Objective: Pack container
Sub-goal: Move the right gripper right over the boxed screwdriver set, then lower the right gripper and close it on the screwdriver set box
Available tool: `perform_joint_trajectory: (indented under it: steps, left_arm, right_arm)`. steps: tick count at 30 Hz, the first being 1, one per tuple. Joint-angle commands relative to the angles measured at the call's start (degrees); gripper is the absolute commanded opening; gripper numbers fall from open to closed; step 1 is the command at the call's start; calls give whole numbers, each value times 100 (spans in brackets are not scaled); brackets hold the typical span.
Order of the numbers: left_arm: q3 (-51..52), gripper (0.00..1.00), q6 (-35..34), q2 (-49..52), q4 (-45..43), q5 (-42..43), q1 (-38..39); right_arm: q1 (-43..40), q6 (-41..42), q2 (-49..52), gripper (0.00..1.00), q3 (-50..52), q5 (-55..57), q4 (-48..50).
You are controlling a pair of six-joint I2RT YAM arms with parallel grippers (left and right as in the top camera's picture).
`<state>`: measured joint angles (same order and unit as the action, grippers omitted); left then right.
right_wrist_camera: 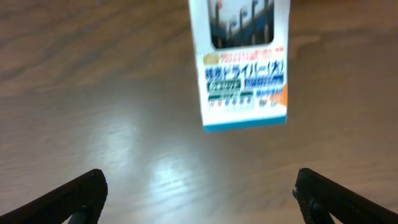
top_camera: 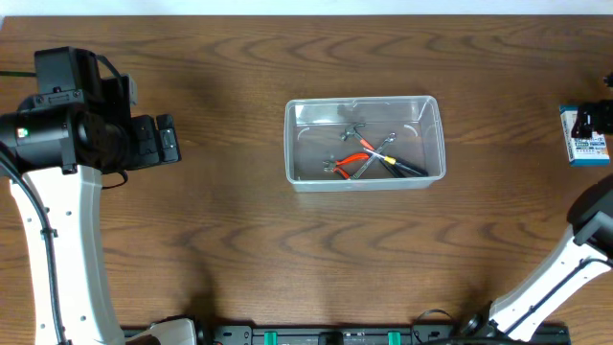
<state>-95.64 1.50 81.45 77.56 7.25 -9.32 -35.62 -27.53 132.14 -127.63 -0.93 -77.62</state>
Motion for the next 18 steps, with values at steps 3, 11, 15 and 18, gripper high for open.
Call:
perform_joint_trajectory:
  steps: [3, 11, 15, 18]
  left_arm:
    - [-96, 98, -28, 17, -9, -42, -26]
    - [-96, 98, -28, 17, -2, -44, -24]
    - [-96, 98, -28, 17, -4, -42, -26]
    - [-96, 98, -28, 17, -4, -44, -26]
  right_arm:
    - [164, -439, 164, 99, -487, 417, 168]
    - [140, -463, 446, 99, -485, 417, 566]
    - [109, -474, 597, 99, -485, 417, 713]
    - [52, -472, 774, 99, -485, 389, 732]
